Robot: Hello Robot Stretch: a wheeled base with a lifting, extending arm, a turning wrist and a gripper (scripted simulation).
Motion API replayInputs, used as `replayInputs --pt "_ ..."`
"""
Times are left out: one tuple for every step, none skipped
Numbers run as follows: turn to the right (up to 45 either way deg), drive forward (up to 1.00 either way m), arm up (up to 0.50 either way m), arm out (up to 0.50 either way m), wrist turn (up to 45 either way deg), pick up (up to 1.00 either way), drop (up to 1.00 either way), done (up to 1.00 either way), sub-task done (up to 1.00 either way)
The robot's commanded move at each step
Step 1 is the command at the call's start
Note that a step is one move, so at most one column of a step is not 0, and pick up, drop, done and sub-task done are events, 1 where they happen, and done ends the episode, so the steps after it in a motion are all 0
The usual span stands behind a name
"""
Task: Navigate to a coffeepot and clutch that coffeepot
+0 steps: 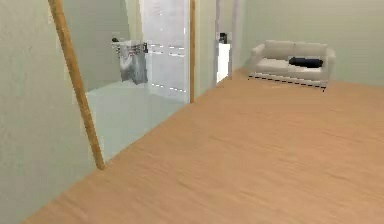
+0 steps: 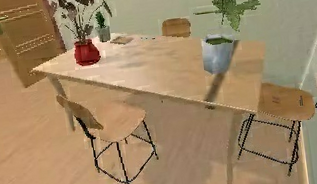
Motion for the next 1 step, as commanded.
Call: replayInputs --pt "33.0 0.0 0.0 0.0 0.0 0.0 0.0 0.0 0.0"
